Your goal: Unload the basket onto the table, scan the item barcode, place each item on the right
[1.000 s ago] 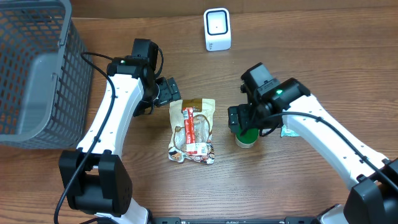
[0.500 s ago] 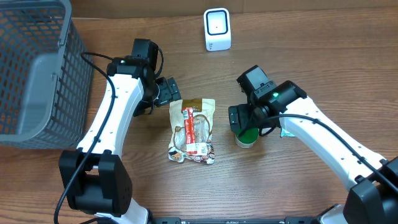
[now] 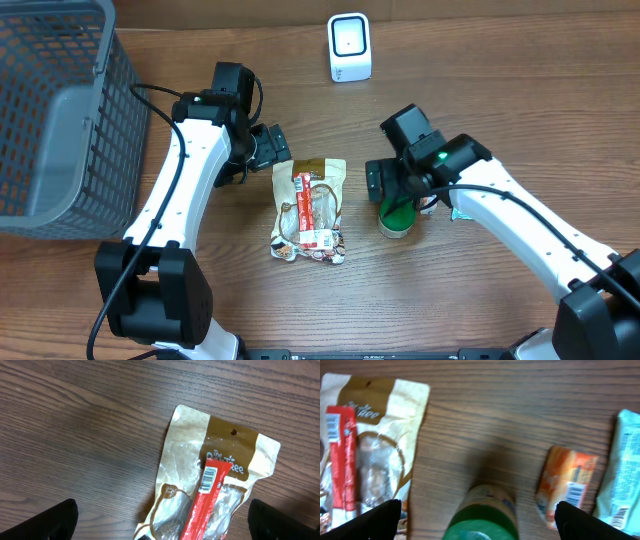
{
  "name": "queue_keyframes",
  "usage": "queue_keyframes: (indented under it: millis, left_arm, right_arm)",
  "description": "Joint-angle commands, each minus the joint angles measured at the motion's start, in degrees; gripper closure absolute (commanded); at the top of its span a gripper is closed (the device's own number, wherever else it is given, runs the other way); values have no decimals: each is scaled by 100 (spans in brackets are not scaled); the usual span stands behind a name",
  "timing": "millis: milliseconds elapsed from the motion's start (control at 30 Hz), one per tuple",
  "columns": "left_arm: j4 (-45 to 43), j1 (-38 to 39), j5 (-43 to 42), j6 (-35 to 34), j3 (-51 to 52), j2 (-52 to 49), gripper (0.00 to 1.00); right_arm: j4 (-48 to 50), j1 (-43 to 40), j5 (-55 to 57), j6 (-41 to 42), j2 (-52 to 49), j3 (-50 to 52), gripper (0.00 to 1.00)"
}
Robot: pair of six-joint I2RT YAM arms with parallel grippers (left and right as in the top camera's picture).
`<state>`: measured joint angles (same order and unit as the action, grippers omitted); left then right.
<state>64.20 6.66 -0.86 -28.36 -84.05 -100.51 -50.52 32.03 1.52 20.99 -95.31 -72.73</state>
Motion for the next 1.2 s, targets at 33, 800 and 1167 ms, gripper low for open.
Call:
queue_keyframes:
  millis: [33,800,1167]
  left_arm:
    - [-15,11,-22,-35,-122,129,0]
    - [-15,11,-22,-35,-122,129,0]
    - [-15,11,-22,-35,-122,129,0]
  right_arm:
    - [26,-374,146,17,101,-13,0]
    - [-1051,-2667,144,-627,96,52,4]
    - [-28,-2671,144,-651,94,949,20]
